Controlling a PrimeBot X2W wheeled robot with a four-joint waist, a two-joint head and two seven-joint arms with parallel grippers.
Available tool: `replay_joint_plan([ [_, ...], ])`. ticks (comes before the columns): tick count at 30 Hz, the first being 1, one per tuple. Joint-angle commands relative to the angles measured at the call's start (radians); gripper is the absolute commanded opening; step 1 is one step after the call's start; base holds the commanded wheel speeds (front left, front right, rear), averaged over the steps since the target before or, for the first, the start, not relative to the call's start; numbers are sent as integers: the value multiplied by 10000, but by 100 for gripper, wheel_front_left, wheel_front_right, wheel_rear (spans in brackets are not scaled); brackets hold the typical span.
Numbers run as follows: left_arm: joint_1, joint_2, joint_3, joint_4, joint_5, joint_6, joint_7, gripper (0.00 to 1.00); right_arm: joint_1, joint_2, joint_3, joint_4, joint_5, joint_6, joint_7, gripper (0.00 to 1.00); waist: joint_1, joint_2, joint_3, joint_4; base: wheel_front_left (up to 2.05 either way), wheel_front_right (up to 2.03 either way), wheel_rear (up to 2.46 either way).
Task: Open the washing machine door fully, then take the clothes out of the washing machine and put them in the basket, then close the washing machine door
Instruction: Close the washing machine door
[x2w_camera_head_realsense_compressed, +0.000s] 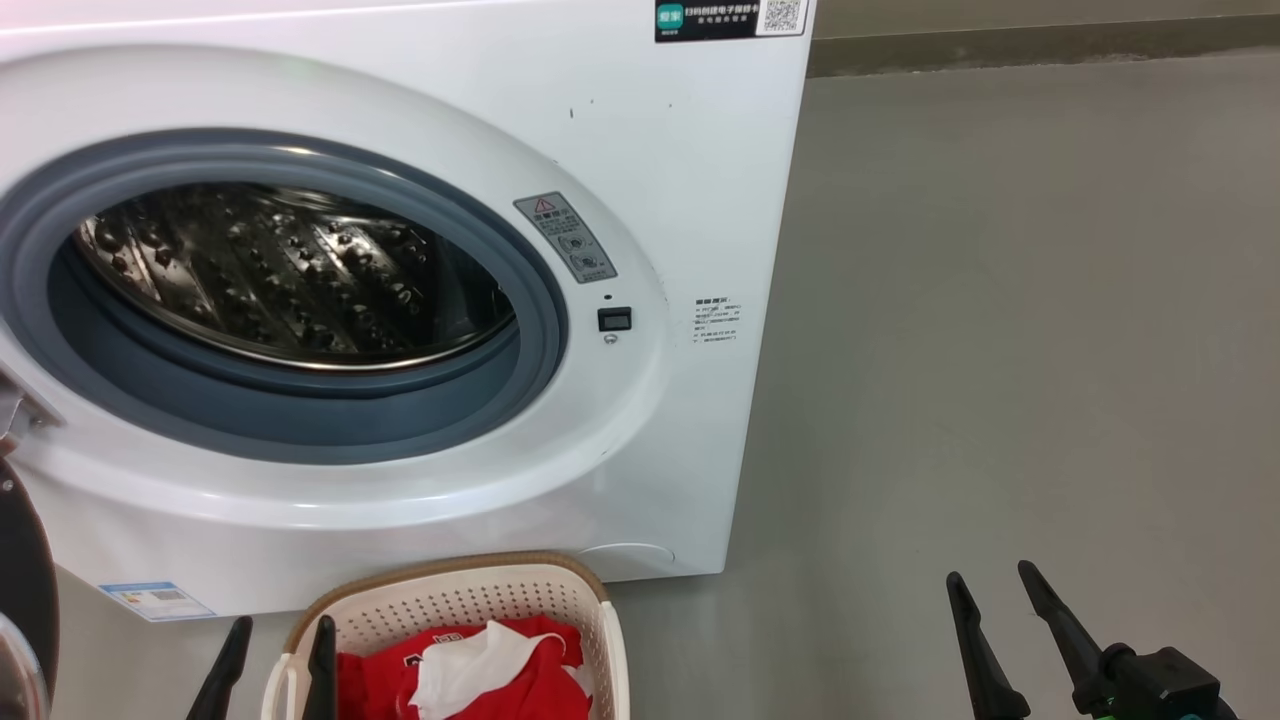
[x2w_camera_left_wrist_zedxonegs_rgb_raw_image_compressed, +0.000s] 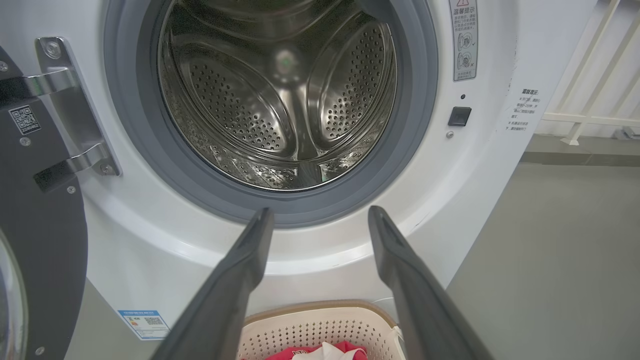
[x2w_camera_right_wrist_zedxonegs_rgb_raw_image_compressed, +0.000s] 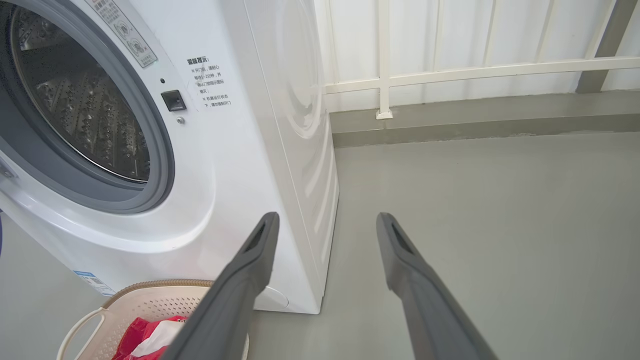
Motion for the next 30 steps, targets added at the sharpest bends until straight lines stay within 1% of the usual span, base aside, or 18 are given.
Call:
replay_joint_plan([
  [1,-103,72,343,-290,101,-52,-80,100,-148,-116,238,-251,-115,71,-65,100,0,-1,0,-8,0,0,0],
  [14,-197,40,323,-294,128,-52,-80,100,-171,-116,212,-268,-101,71,-65,100,0,-1,33,20,-11,11,0],
  [30,-353,2,312,-409,115,-52,-80,100,-352,-116,228,-276,-151,71,-65,100,0,-1,263,46,-121,121,0],
])
